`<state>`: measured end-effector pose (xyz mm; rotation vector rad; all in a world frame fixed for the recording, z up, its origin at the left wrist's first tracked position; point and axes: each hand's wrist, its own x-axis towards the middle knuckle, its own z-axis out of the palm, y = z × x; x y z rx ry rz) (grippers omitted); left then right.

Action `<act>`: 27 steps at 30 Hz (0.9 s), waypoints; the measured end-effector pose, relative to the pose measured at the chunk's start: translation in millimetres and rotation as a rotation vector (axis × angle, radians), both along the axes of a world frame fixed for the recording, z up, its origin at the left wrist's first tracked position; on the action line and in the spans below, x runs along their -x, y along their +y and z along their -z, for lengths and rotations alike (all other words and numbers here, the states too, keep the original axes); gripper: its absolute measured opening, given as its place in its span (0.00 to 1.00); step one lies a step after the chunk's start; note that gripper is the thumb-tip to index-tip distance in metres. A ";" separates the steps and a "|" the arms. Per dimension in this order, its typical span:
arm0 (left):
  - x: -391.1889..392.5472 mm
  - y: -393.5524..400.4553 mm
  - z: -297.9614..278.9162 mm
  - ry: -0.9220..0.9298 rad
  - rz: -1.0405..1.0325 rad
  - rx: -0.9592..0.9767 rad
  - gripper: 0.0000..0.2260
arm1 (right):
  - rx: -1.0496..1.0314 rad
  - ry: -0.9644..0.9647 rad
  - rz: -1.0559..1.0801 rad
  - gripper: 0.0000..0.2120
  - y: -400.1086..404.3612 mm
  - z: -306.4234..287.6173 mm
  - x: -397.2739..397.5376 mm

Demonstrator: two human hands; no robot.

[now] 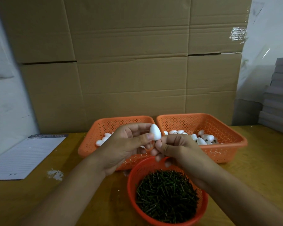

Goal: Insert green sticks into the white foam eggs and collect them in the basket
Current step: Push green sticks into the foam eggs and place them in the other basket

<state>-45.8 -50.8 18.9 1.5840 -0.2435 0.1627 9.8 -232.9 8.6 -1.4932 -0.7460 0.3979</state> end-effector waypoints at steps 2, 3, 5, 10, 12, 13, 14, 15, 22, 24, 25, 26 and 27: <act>0.0 -0.2 0.5 0.000 0.015 0.000 0.14 | -0.002 0.027 -0.021 0.15 0.3 0.4 -0.7; 0.1 0.1 0.6 0.000 0.019 -0.001 0.14 | -0.001 0.038 -0.031 0.15 0.4 0.6 -1.1; 0.5 1.0 0.6 0.000 0.023 -0.009 0.14 | 0.002 0.057 -0.049 0.16 0.8 1.1 -1.9; 1.6 0.1 -1.5 -0.014 0.001 -0.002 0.12 | -0.031 0.000 0.023 0.12 1.3 2.9 -1.7; 1.1 -1.7 -2.1 -0.026 -0.049 0.016 0.14 | -0.065 -0.041 0.085 0.08 2.4 3.5 -1.4; 1.1 -2.8 -2.1 -0.036 -0.072 0.018 0.15 | -0.080 -0.052 0.107 0.07 2.7 3.6 -1.2; 1.1 -3.7 -2.1 -0.048 -0.091 0.010 0.15 | -0.091 -0.057 0.123 0.06 3.1 3.6 -1.2; 1.4 -4.7 -2.2 -0.059 -0.110 -0.005 0.15 | -0.097 -0.064 0.138 0.05 3.3 3.8 -1.2; 1.6 -8.9 -1.5 -0.154 -0.173 -0.103 0.16 | -0.092 -0.128 0.171 0.05 6.1 6.9 -0.6; 1.7 -8.8 -1.2 -0.170 -0.163 -0.101 0.15 | -0.085 -0.139 0.164 0.05 5.3 6.9 -1.0; 1.9 -8.7 -1.5 -0.174 -0.158 -0.100 0.15 | -0.082 -0.145 0.158 0.06 4.8 6.7 -1.3; 2.0 -8.5 -1.7 -0.178 -0.152 -0.101 0.14 | -0.082 -0.150 0.150 0.06 4.4 6.4 -1.4; 2.1 -8.4 -1.8 -0.180 -0.149 -0.101 0.14 | -0.083 -0.152 0.143 0.06 4.2 6.1 -1.5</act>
